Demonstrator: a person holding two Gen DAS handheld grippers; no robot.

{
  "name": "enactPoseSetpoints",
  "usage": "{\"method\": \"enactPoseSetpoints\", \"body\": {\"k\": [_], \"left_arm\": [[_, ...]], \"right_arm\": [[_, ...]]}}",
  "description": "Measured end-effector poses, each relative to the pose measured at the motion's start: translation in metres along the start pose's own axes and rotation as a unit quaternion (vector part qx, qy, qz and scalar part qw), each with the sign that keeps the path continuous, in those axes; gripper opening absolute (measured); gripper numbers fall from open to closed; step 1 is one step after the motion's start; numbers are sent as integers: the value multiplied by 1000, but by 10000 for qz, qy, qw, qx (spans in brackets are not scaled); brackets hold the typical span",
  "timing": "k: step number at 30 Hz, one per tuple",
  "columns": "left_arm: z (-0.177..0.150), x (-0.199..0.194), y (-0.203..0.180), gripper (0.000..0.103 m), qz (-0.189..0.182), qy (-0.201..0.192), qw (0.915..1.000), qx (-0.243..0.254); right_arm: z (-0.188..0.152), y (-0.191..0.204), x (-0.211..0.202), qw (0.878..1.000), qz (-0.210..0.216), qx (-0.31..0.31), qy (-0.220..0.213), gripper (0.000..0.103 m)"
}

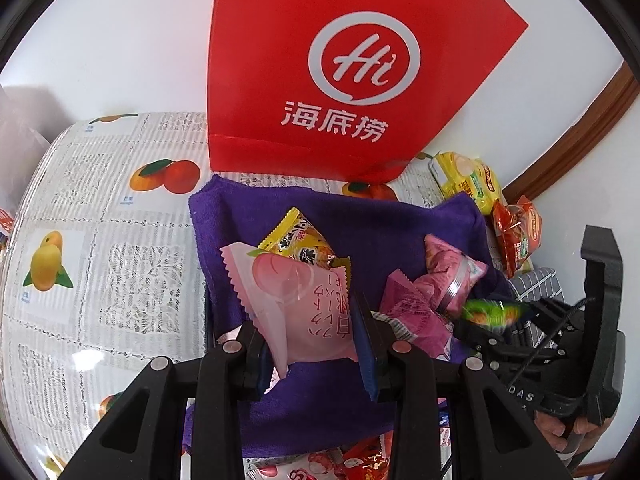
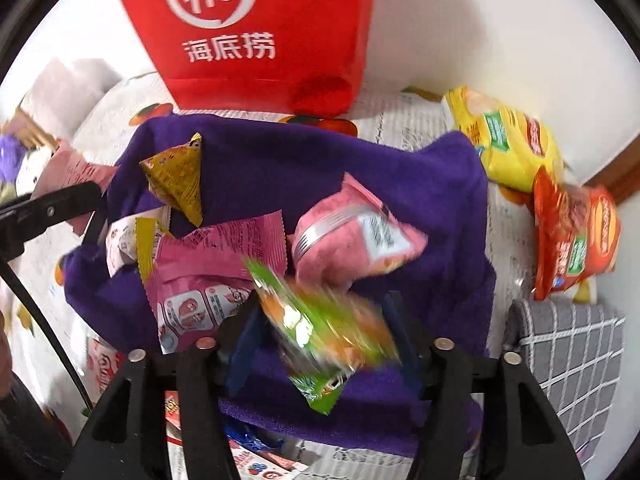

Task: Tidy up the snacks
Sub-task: 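Open the right tool to release the green bag onto the towel, then open the left tool to drop the pink peach packet onto the towel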

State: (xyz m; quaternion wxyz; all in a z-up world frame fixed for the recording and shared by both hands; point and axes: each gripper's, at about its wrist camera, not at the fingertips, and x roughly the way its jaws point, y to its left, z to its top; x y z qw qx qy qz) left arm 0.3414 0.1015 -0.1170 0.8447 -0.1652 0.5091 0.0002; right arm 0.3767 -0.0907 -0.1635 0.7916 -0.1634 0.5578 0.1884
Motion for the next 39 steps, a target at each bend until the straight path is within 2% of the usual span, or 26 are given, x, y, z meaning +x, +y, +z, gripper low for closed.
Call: {"method": "enactPoseSetpoints", "body": {"k": [11,17,21,25,32,36,39], "left_arm": [[-2,8,-2,34,45,197,9998,46],[-3,9,-6,35,23,265,9996,87],[-4,8,-7,37,7,279,9996,89],[-3,6,-9,52,-93,292,9995,104],[-3,-8,-18,60,-60,119,9996,265],[-4,-17,-24,62,-94,102,9994,333],[-8,-26,-31,72,-54,12,9988,493]], "right_arm": [[6,-9,-32,9975,250,294,-599,72],[7,-10,-42,9947,492,471,-775,72],[6,-7,-46,9942,447,458,-865,72],[6,-3,-50,9937,486,424,-914,72],[5,2,-65,9909,463,554,-1135,72],[-10,6,-78,9866,458,746,-1378,72],[-25,9,-84,9852,419,919,-1383,72]]}}
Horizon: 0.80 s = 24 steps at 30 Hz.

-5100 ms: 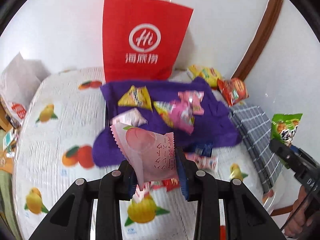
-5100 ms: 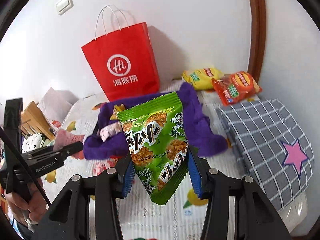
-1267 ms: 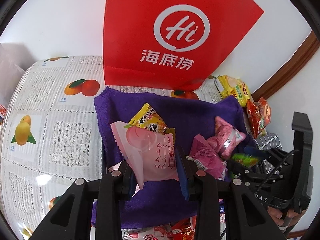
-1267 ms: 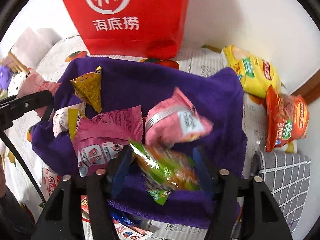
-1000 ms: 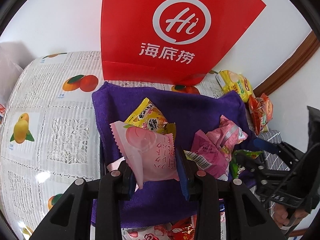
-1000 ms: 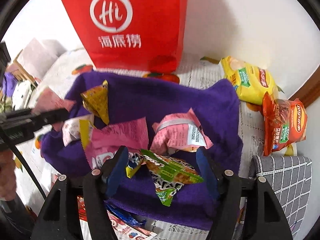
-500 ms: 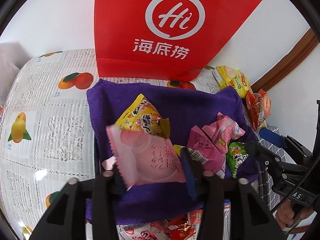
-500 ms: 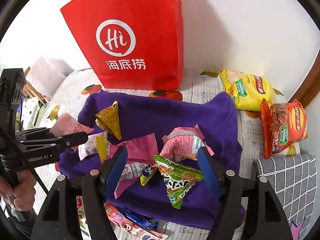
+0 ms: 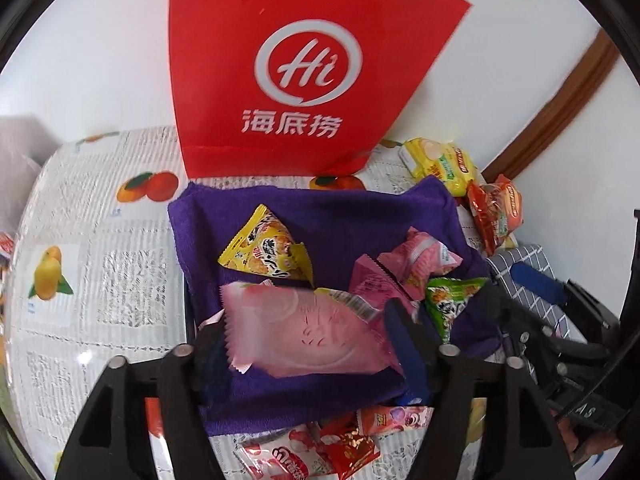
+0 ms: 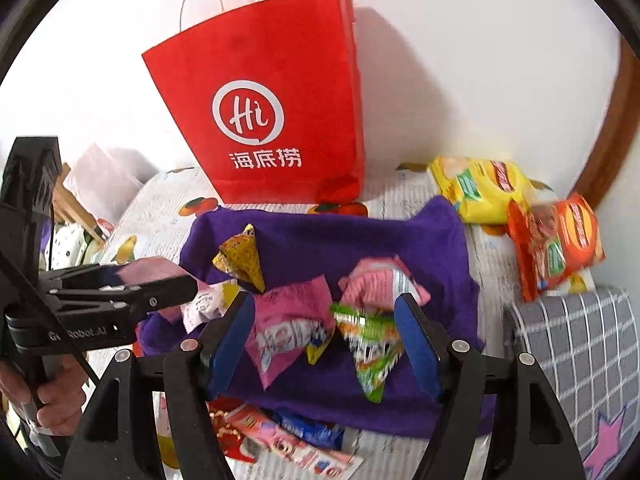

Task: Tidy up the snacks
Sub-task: 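Open the left tool to drop the pink peach packet onto the towel, then move the left tool to the pile while the right grasps a pink strawberry packet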

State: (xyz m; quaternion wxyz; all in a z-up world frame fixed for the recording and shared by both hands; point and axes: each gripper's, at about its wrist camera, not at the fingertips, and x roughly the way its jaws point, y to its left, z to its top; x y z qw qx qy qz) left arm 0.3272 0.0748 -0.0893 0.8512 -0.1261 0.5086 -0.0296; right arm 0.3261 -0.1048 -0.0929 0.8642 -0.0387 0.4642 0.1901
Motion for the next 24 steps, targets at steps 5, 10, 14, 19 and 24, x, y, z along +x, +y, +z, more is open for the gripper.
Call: {"method": "enactPoseSetpoints", "body": {"k": [5,10,14,19,24], "left_arm": [[-11,-14,-11,74,32,-8,9996,266],[-34,-25,-10,74,56,30,9987,500],[-56,-35,-3,73,103,-2,9978,654],[-83,-45,9,73,65,-32,9974,723],[-106,-48,18,73,8,-8,9962,865]], "right_arm": [[-27,2,-21,9996,-184,188,-42,72],[-57,6,-34,9985,-185,509,-108,72],[-86,13,-32,9971,-239,717,65,72],[-116,23,-31,9952,-358,898,159,72],[-141,36,-23,9939,-397,998,250,72]]}}
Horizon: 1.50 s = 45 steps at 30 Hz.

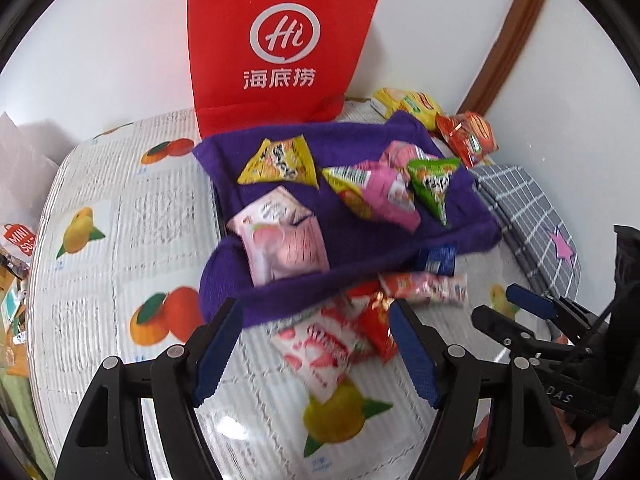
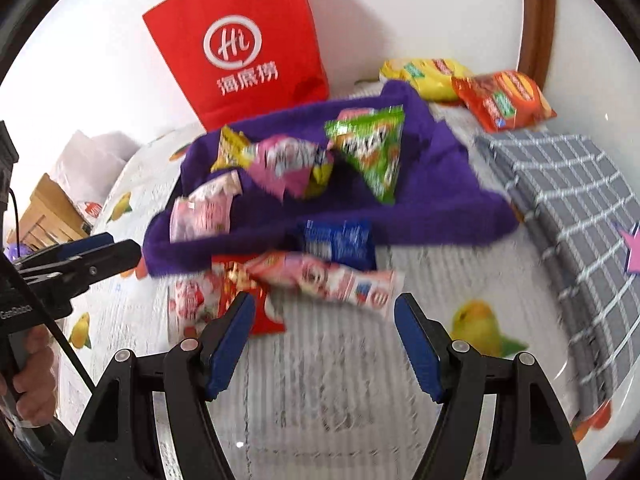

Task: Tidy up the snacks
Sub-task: 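Move the left tool to the pile while the right grasps a pink strawberry packet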

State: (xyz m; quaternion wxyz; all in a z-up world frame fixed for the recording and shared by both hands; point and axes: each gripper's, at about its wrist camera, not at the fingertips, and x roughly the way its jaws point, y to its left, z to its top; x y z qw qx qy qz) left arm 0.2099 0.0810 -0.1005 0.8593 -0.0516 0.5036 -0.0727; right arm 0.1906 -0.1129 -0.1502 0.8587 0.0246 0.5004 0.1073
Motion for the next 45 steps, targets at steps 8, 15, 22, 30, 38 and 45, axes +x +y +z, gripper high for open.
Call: {"method": "enactPoseSetpoints", "body": {"k": [8,15,22,30,38,45], "left_arm": [[-17,9,5,73,-193,76,9997,111],[-24,18,8,73,-313,119,9993,160],[-28,21,5,73,-419,143,9987,233],[-31,20,22,73,-398,180,9990,47],[-36,18,34,72,-332,245,9990,-166],[-36,20,35,72,-269,288,9988,-281]], "right_arm": [[-23,10,26,9996,-3,220,160,72],[-27,11,47,9992,-139,303,242,72],[-26,19,52,9988,-480,109,-32,56],[-26,10,50,9988,-373,290,-98,9],[-26,-1,35,9989,-162,324,-289,27],[-2,12,42,9980,-217,-372,-464,53]]}}
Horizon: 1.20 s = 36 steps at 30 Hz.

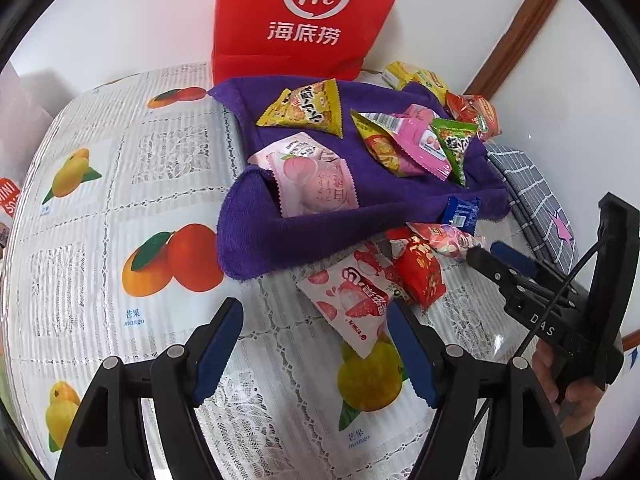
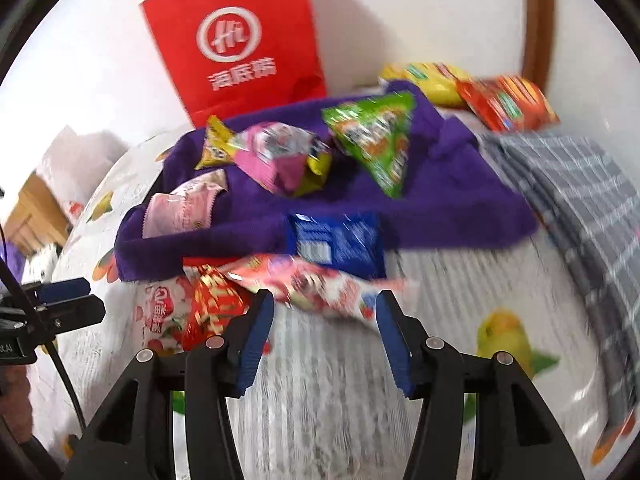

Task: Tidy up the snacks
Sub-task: 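Move the left tool to the pile while the right grasps a pink strawberry packet, then grasp the white-pink strawberry packet with the left tool while the right lifts its packet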

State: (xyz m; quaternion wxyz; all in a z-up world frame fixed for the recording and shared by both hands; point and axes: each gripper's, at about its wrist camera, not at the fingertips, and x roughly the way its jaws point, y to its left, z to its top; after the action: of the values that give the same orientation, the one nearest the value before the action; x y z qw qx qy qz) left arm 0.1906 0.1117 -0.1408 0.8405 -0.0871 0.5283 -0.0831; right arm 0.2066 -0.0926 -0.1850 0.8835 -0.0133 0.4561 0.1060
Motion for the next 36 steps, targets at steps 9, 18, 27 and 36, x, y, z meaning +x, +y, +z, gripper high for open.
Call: {"method": "enactPoseSetpoints", "body": {"k": [9,18,27,36], "left_arm": [[-4,4,11,72,82,33,9998,-182],[-10,25,-7,72,-162,163,9995,-218],[1,48,-16,74,-137,216,9986,-470],[4,61,-44,89,568,248,9968,-504]], "right_arm": [[-4,27,29,9914,-524,-1173,255,54],[-18,1,7,9949,-119,-758,656,37],[-35,-24,-16,9973,-15,-320,667,37],[-37,-33,-15,9977,83,-298,608,37]]}}
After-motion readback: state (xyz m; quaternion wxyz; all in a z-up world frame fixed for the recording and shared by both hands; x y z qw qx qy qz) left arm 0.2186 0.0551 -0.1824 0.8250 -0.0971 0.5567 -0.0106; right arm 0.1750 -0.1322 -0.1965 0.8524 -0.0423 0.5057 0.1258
